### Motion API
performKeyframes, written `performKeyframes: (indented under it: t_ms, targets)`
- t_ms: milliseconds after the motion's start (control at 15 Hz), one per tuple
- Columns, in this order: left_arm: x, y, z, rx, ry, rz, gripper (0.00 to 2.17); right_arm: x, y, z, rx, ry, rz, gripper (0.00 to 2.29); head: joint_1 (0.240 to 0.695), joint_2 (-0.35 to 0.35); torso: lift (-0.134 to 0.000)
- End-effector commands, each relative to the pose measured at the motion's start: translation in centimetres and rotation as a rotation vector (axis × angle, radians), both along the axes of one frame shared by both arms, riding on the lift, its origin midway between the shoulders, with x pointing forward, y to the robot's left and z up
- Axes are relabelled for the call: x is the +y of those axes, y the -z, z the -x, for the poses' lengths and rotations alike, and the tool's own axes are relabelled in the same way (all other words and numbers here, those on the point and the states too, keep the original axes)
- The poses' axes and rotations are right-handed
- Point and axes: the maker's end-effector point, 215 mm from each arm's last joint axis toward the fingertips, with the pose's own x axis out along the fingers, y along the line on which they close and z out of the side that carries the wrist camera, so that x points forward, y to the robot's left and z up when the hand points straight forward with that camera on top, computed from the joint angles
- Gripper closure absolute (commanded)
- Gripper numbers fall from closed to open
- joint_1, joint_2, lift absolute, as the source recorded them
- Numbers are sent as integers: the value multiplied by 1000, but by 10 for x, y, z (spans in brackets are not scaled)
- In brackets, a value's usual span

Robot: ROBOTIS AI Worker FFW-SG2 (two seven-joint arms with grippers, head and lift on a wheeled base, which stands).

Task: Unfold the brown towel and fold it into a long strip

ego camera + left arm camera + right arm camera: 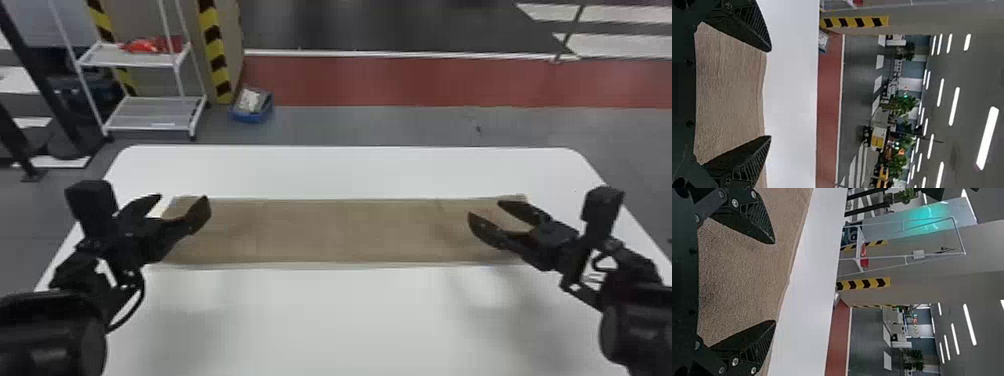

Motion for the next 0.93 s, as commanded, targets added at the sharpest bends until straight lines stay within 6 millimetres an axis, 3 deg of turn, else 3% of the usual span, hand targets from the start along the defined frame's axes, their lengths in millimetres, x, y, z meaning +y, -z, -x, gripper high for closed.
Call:
performKeyframes:
  t_ms: [0,133,267,400,600,867]
  targets:
    - [41,-43,33,-138,-109,-5,90,-5,-20,19,0,30,-34,184,695,-12,-113]
    - [50,-58,60,-185,-168,-14,90,10,-36,31,-22,49,-42,184,695,12,-113]
    - [46,-71,81,-246,-197,-9,90,40,-52,42,-68,60,-44,184,695,49,-113]
    - [28,-74,93,-274,-190,12,90,63,-64,52,-125,77,-52,184,695,68,-113]
    - [24,-43,83,-173,-163,55,83,76,-56,61,-131,77,-66,184,695,93,-113]
    - [21,-12,35,-50,-94,127,93,76,-44,66,-114,76,-63,184,695,96,-113]
